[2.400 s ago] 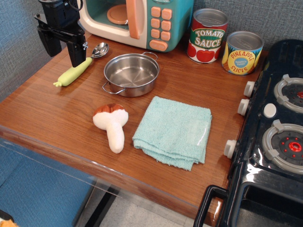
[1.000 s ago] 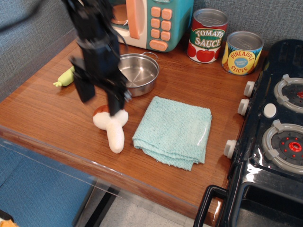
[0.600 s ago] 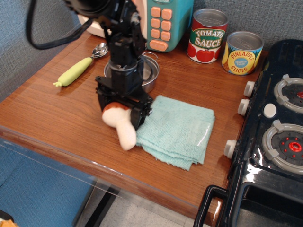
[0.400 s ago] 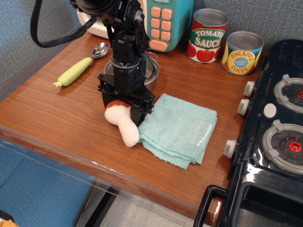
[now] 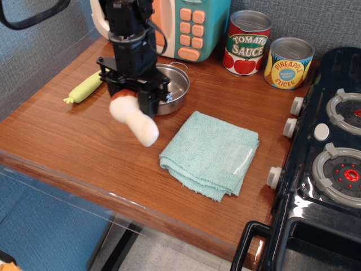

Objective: Put the mushroom shape on top of the blue cloth.

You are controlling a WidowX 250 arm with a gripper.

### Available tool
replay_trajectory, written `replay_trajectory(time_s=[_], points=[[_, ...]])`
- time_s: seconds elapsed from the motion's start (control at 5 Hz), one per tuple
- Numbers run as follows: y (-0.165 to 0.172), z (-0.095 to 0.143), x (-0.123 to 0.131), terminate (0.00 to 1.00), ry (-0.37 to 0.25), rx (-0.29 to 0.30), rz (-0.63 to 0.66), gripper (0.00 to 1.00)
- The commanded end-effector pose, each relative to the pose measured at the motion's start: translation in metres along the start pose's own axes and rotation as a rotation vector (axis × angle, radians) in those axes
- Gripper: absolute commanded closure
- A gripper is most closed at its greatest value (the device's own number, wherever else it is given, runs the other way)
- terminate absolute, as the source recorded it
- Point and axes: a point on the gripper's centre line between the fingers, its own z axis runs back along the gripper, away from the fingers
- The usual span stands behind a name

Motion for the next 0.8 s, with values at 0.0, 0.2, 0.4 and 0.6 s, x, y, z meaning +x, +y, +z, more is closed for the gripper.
replay_trajectory(time_s=[0.0,0.2,0.4,0.6], points=[[-0.035,0.013,0.015,0.00,-0.026,-0.008,-0.091,1.00],[-0.052,0.005,0.016,0.00,-0.024,0.013,-0.137,1.00],[-0.051,-0.008,0.017,0.00,-0.022,0.047,-0.146,0.00],[-0.048,-0.010,0.018,0.00,-0.026,0.053,-0.147,0.00]])
